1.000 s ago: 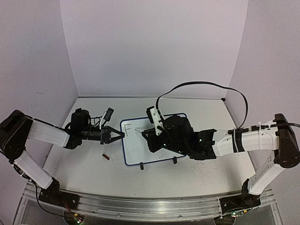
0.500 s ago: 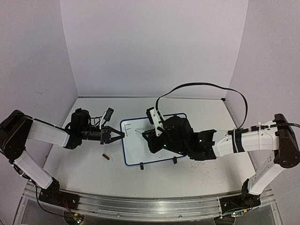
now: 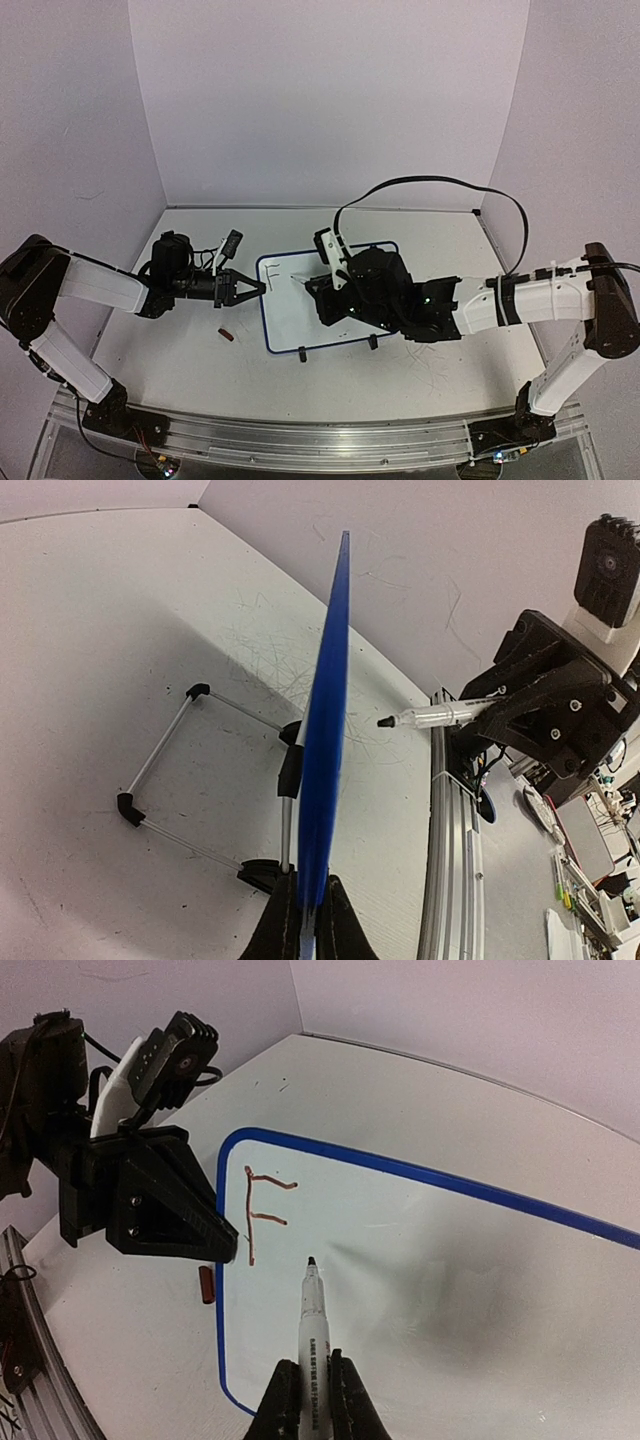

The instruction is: Write a sentence on the whiteboard

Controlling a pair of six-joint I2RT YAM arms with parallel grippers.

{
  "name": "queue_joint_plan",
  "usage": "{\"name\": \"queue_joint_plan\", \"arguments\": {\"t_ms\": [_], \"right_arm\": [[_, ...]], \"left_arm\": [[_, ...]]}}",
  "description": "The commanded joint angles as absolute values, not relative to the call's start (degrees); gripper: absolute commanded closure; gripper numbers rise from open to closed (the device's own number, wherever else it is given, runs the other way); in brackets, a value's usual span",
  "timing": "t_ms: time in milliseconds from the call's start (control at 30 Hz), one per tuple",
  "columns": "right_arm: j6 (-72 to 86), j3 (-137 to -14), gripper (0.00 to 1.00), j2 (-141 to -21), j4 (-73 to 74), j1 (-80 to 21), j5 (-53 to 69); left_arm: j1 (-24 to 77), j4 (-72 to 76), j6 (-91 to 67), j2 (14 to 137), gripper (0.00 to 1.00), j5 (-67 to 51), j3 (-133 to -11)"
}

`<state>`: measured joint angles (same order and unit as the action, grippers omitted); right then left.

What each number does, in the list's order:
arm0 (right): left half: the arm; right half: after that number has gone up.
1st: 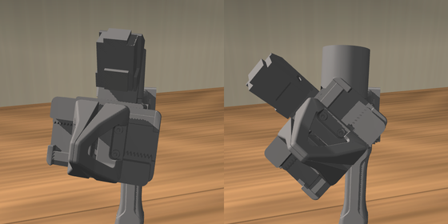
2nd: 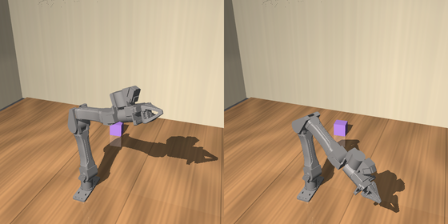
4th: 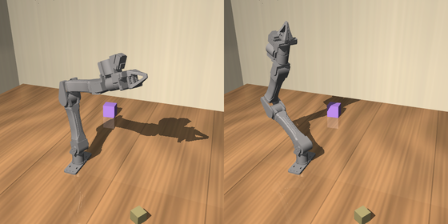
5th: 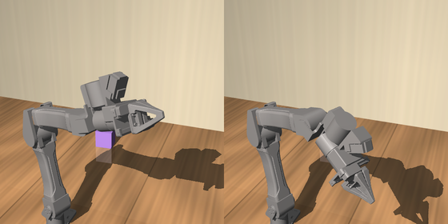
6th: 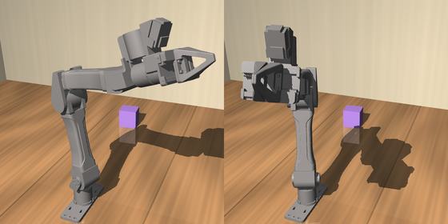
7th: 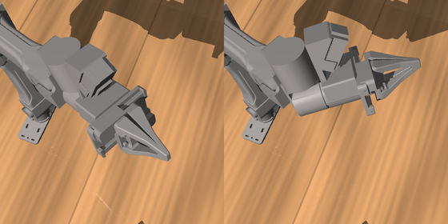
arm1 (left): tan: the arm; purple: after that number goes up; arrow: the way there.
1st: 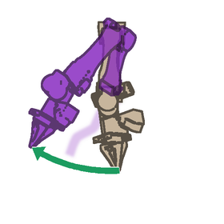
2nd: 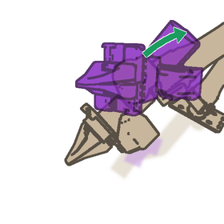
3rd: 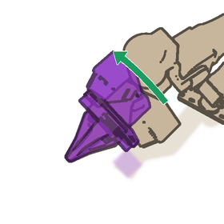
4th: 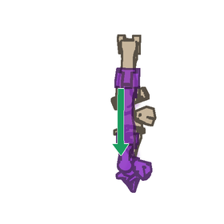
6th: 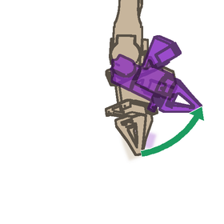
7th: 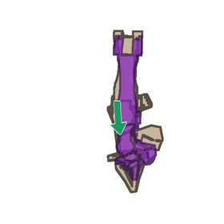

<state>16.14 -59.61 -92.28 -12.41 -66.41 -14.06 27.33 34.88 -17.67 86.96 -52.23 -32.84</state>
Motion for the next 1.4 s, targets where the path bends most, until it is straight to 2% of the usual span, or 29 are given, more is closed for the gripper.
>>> {"name": "queue_joint_plan", "arguments": {"t_ms": [0, 1367], "right_arm": [[16.4, -61.5, 1.0, -93.4, -13.4, -66.3, -16.0], [15.3, -67.5, 1.0, -99.5, -12.4, -66.1, -15.1]], "left_arm": [[27.2, 35.2, -17.1, 85.2, 1.0, -52.0, -33.5], [27.2, 34.5, -16.1, 85.1, 1.0, -52.3, -33.6]]}}
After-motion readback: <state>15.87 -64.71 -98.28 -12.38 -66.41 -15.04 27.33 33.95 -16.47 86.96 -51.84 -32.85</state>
